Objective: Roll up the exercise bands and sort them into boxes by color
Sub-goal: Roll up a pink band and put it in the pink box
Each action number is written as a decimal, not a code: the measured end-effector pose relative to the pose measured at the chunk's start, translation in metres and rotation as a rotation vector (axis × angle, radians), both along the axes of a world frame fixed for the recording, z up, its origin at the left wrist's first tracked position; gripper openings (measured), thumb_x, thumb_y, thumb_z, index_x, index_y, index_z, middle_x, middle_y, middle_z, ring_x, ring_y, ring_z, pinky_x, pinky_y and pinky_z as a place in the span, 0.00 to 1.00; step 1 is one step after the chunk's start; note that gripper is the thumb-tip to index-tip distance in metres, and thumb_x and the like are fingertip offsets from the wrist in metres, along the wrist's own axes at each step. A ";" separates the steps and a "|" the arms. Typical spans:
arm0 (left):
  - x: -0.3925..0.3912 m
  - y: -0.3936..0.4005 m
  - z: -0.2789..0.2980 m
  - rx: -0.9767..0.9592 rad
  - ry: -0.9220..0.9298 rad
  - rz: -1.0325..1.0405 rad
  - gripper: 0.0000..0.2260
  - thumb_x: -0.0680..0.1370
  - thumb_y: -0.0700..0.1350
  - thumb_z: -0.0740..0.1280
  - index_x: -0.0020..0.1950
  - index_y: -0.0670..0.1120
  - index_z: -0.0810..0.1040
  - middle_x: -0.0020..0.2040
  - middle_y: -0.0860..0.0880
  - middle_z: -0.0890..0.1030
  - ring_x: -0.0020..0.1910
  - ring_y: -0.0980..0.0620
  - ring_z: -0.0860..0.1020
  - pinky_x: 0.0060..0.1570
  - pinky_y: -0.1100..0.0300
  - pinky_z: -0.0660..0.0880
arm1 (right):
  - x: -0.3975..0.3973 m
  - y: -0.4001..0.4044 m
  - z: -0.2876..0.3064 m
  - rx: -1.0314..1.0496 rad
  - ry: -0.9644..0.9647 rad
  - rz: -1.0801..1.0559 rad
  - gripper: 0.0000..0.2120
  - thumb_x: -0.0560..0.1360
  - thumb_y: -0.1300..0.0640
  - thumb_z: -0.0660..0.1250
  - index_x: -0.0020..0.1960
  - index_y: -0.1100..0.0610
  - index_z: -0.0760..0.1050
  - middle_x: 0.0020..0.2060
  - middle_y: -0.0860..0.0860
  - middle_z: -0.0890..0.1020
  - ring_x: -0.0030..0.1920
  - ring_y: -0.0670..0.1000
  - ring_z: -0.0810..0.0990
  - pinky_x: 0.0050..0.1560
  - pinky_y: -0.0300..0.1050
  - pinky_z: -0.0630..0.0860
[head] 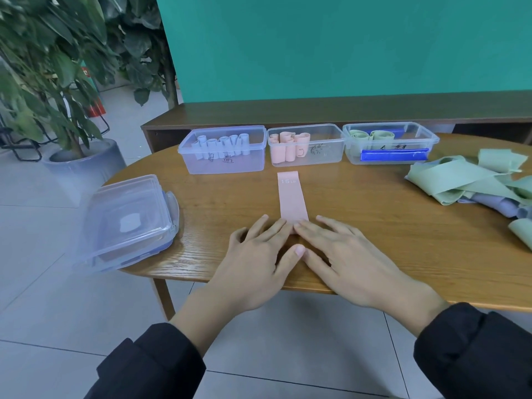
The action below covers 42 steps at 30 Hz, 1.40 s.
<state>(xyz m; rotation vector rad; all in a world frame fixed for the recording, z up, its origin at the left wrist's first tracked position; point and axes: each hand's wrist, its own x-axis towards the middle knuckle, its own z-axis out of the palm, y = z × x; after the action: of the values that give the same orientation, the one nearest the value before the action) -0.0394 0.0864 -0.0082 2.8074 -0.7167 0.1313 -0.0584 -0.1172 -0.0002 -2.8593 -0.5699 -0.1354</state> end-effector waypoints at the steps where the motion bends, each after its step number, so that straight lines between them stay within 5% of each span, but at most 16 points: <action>1: 0.001 0.000 0.001 -0.007 0.008 0.002 0.30 0.83 0.65 0.41 0.83 0.57 0.54 0.82 0.59 0.55 0.82 0.56 0.45 0.78 0.46 0.50 | 0.001 0.000 0.001 0.001 0.015 -0.007 0.27 0.85 0.39 0.47 0.82 0.43 0.52 0.80 0.38 0.56 0.81 0.44 0.49 0.80 0.48 0.49; 7: 0.002 0.000 0.000 -0.159 -0.030 0.019 0.27 0.83 0.65 0.47 0.81 0.59 0.60 0.81 0.60 0.60 0.81 0.59 0.50 0.78 0.50 0.53 | 0.008 0.001 0.003 0.006 0.073 -0.031 0.28 0.84 0.37 0.45 0.82 0.42 0.50 0.80 0.37 0.54 0.81 0.46 0.49 0.81 0.52 0.47; 15: 0.007 -0.002 0.002 -0.015 0.009 0.012 0.31 0.82 0.66 0.42 0.83 0.56 0.56 0.81 0.59 0.58 0.81 0.56 0.48 0.78 0.48 0.50 | 0.020 0.001 0.002 0.026 0.071 -0.018 0.28 0.84 0.40 0.46 0.82 0.44 0.50 0.80 0.39 0.55 0.81 0.46 0.49 0.81 0.52 0.47; 20: 0.012 -0.006 0.006 -0.002 0.015 0.027 0.34 0.80 0.67 0.37 0.82 0.55 0.56 0.82 0.59 0.58 0.81 0.55 0.49 0.78 0.45 0.46 | 0.023 -0.005 -0.003 0.221 0.031 0.013 0.24 0.85 0.45 0.51 0.80 0.45 0.60 0.78 0.39 0.63 0.80 0.41 0.51 0.80 0.51 0.54; 28: 0.028 -0.014 0.006 0.014 0.030 0.039 0.38 0.78 0.71 0.38 0.83 0.52 0.51 0.83 0.55 0.53 0.82 0.55 0.47 0.79 0.45 0.43 | 0.034 -0.004 0.002 0.071 0.076 -0.039 0.27 0.84 0.42 0.48 0.82 0.43 0.52 0.80 0.38 0.56 0.81 0.45 0.49 0.81 0.56 0.47; 34: 0.031 -0.016 0.006 -0.018 -0.059 0.007 0.31 0.81 0.69 0.43 0.80 0.57 0.61 0.80 0.57 0.63 0.81 0.56 0.51 0.79 0.47 0.45 | 0.045 -0.004 0.002 0.032 0.097 -0.045 0.28 0.84 0.43 0.48 0.82 0.45 0.49 0.81 0.40 0.55 0.81 0.47 0.47 0.81 0.57 0.46; 42: 0.047 -0.022 0.007 0.010 -0.004 0.046 0.40 0.77 0.71 0.37 0.82 0.52 0.57 0.82 0.55 0.59 0.82 0.53 0.49 0.78 0.44 0.46 | 0.044 -0.004 0.003 0.091 0.016 0.000 0.27 0.84 0.44 0.49 0.82 0.46 0.53 0.80 0.39 0.57 0.81 0.44 0.48 0.81 0.52 0.47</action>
<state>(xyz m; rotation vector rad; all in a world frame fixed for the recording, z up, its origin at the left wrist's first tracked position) 0.0077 0.0641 -0.0010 2.8350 -0.6555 0.1413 -0.0139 -0.1212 0.0024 -2.7697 -0.5455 -0.1349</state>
